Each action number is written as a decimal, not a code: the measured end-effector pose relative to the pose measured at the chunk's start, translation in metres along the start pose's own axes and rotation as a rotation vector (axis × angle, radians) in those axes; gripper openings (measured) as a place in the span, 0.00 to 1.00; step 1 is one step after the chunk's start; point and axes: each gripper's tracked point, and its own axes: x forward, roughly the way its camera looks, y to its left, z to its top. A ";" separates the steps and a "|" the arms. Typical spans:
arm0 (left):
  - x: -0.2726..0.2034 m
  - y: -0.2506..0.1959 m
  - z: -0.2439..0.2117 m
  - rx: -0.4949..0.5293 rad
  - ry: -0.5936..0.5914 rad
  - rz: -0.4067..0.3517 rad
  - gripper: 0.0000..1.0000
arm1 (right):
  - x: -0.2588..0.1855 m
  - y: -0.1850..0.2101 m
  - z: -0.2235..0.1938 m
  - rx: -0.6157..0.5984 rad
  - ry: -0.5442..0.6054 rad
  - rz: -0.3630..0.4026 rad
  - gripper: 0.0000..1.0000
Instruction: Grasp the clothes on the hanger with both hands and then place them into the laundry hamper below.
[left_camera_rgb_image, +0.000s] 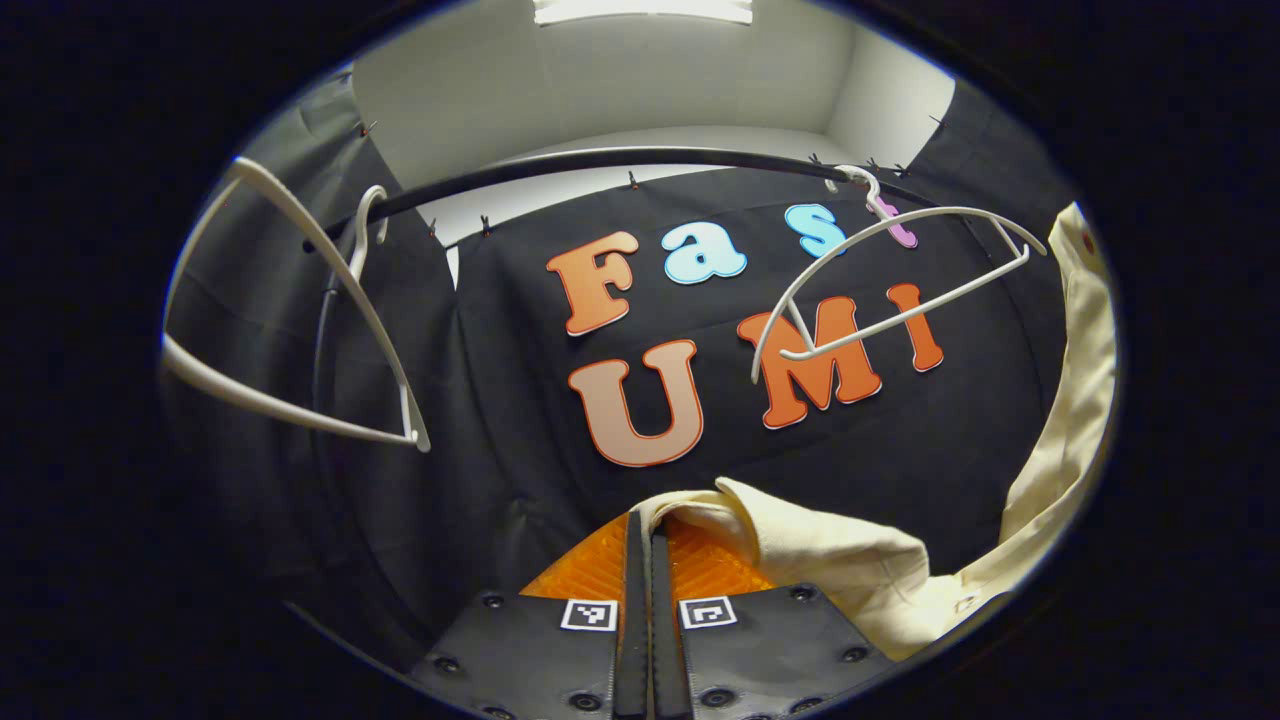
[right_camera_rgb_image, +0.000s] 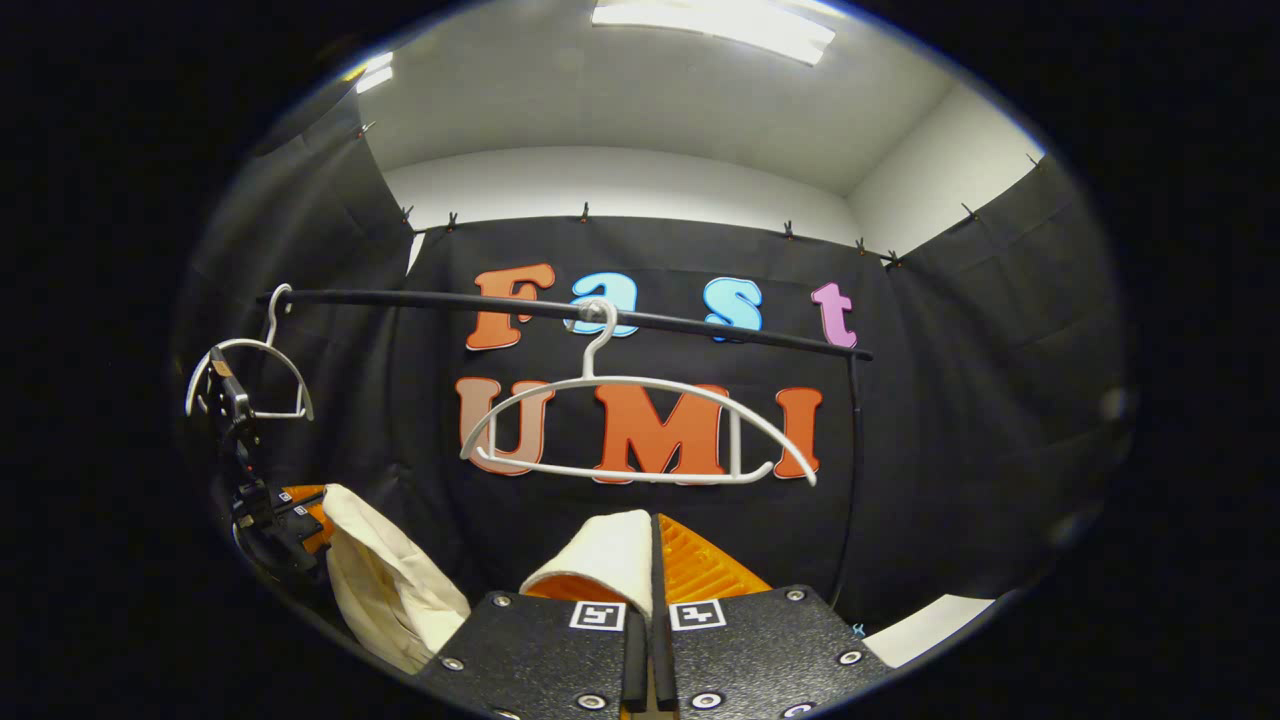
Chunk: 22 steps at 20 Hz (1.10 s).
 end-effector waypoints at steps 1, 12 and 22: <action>-0.006 -0.004 -0.006 -0.026 0.015 -0.018 0.09 | 0.000 0.011 -0.007 0.011 0.021 0.023 0.02; -0.067 -0.045 -0.033 -0.158 0.119 -0.191 0.11 | -0.005 0.096 -0.075 0.085 0.188 0.203 0.02; -0.108 -0.092 -0.118 -0.329 0.409 -0.294 0.14 | -0.033 0.136 -0.211 0.069 0.513 0.217 0.05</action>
